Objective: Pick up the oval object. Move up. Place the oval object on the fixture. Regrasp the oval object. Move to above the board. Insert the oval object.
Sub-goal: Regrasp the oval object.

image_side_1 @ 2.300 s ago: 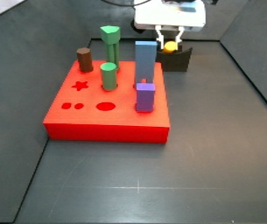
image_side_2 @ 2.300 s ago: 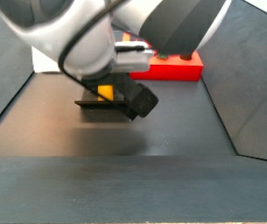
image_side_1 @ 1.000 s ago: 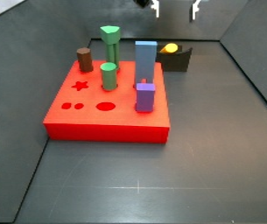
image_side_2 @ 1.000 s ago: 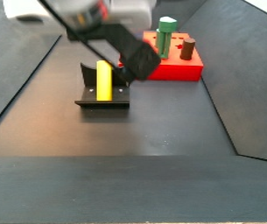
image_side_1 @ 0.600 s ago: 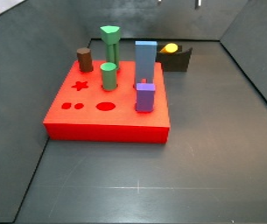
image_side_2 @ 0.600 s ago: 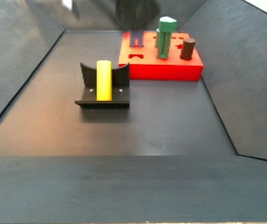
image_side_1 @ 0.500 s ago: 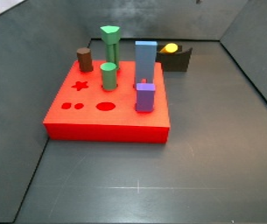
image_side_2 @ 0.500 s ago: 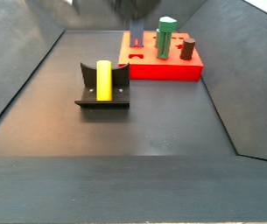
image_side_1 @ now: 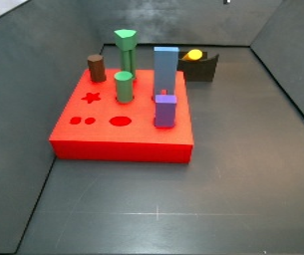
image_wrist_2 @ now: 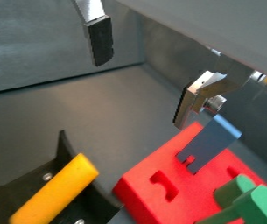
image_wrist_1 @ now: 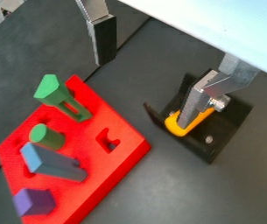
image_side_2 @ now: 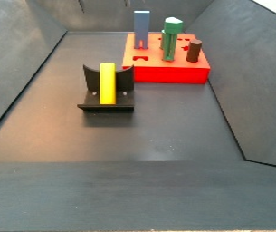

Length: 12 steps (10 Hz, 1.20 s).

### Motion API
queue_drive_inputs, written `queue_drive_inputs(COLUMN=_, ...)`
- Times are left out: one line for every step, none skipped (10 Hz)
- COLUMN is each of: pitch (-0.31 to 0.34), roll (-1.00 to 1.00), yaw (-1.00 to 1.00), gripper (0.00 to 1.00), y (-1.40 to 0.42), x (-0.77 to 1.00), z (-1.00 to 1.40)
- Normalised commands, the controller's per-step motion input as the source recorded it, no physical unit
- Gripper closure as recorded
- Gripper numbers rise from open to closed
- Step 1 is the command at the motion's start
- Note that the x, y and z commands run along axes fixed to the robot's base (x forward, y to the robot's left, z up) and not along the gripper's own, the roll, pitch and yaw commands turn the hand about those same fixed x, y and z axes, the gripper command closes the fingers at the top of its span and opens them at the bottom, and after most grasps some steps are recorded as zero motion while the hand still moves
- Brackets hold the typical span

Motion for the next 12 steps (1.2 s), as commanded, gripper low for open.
queue_drive_inputs(pitch=0.014, roll=1.00, yaw=0.01, gripper=0.00, y=-0.03, x=-0.05, z=0.02)
queue_drive_inputs(pitch=0.005, roll=1.00, yaw=0.01, gripper=0.00, y=-0.03, x=-0.05, z=0.01)
queue_drive_inputs(pitch=-0.001, roll=1.00, yaw=0.01, gripper=0.00, y=-0.03, x=-0.05, z=0.01)
queue_drive_inputs(pitch=-0.006, roll=1.00, yaw=0.01, gripper=0.00, y=-0.02, x=-0.05, z=0.01)
queue_drive_inputs(pitch=-0.014, roll=1.00, yaw=0.01, gripper=0.00, y=-0.02, x=-0.05, z=0.01)
queue_drive_inputs(pitch=-0.022, roll=1.00, yaw=0.01, gripper=0.00, y=-0.02, x=-0.04, z=0.00)
queue_drive_inputs(pitch=-0.027, roll=1.00, yaw=0.01, gripper=0.00, y=-0.02, x=-0.03, z=0.00)
queue_drive_inputs(pitch=-0.029, roll=1.00, yaw=0.01, gripper=0.00, y=-0.01, x=-0.03, z=0.00)
queue_drive_inputs(pitch=-0.028, roll=1.00, yaw=0.01, gripper=0.00, y=-0.01, x=-0.03, z=0.01)
queue_drive_inputs(pitch=-0.024, roll=1.00, yaw=0.01, gripper=0.00, y=-0.02, x=-0.02, z=0.02)
queue_drive_inputs(pitch=-0.018, roll=1.00, yaw=0.01, gripper=0.00, y=-0.02, x=-0.01, z=0.01)
queue_drive_inputs(pitch=-0.016, roll=1.00, yaw=0.01, gripper=0.00, y=-0.02, x=0.00, z=0.00)
